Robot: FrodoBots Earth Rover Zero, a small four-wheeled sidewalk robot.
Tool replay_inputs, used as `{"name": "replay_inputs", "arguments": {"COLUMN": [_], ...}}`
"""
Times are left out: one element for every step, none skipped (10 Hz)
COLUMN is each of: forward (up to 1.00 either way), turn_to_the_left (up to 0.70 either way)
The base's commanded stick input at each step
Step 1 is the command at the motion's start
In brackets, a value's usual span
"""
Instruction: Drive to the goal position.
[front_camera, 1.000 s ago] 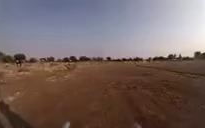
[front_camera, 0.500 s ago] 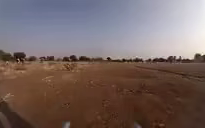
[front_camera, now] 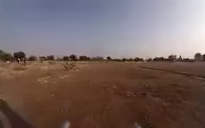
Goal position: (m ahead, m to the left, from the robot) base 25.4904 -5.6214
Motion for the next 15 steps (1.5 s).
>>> {"name": "replay_inputs", "arguments": {"forward": [0.5, 0.5, 0.5, 0.5, 0.5, 0.5, 0.5, 0.5, 0.5, 0.5, 0.5, 0.5, 0.5, 0.5, 0.5], "turn_to_the_left": [0.0, 0.0, 0.0, 0.0, 0.0, 0.0, 0.0, 0.0, 0.0, 0.0, 0.0, 0.0, 0.0, 0.0, 0.0]}}
